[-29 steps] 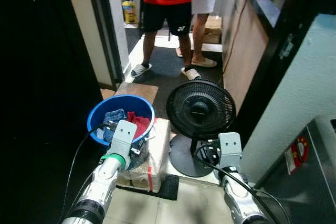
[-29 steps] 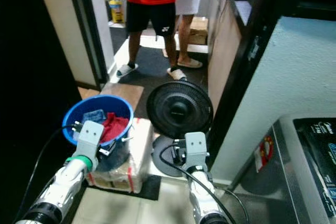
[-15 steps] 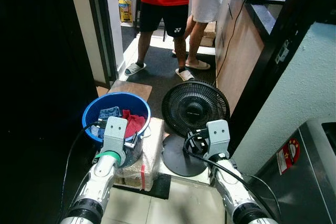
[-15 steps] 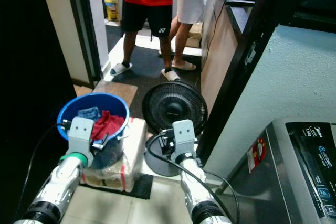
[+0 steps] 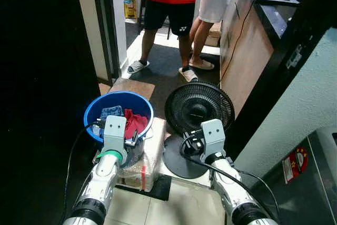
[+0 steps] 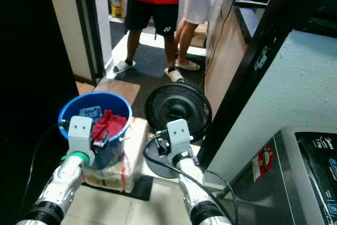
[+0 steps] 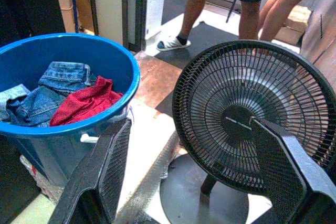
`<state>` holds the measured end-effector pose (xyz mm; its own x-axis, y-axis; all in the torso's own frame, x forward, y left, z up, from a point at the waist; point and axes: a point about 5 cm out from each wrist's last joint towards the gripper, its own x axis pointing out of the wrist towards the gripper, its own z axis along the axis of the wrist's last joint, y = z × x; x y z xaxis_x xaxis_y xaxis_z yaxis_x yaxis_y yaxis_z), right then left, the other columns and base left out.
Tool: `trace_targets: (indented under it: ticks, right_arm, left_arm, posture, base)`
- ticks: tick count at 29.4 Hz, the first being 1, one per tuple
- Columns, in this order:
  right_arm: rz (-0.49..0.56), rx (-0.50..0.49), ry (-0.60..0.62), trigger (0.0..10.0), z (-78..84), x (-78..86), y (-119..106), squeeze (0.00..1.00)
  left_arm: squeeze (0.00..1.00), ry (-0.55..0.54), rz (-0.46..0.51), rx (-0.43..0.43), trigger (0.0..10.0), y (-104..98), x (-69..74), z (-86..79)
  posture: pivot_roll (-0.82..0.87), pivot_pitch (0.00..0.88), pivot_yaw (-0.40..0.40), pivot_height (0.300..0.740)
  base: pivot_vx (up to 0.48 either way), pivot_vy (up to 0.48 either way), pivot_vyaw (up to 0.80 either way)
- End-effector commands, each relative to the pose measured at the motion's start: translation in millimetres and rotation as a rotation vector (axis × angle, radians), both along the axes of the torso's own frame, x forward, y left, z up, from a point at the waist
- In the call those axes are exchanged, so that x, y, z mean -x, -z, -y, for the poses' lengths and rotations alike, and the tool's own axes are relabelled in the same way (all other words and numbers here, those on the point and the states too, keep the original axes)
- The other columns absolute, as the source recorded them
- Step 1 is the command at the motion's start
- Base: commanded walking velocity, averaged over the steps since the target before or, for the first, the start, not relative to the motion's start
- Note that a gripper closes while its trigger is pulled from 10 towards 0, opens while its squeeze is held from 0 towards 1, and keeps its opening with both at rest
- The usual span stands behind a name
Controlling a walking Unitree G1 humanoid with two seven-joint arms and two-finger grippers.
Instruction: Clothes washing
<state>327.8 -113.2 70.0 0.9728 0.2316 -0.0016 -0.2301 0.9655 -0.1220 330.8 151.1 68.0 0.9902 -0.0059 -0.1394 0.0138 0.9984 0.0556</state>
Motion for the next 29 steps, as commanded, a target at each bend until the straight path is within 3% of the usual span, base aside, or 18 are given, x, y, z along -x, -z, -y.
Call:
trace_targets:
  ticks: [1, 29]
  right_arm:
    - [-0.005, 0.003, -0.005, 10.0, -1.3, 0.6, 0.8, 0.00]
    - [-0.005, 0.023, -0.015, 10.0, -3.2, 1.3, 0.9, 0.00]
  left_arm:
    - [0.00, -0.006, -0.020, 0.005, 10.0, 4.3, 3.0, -0.1]
    - [0.00, -0.007, -0.022, -0.004, 10.0, 5.5, 3.8, 2.8]
  posture:
    - [0.11, 0.000, -0.053, 0.740]
    - [0.10, 0.000, -0.053, 0.740]
  base:
    - [0.000, 0.000, 0.00]
    - [0.000, 0.000, 0.00]
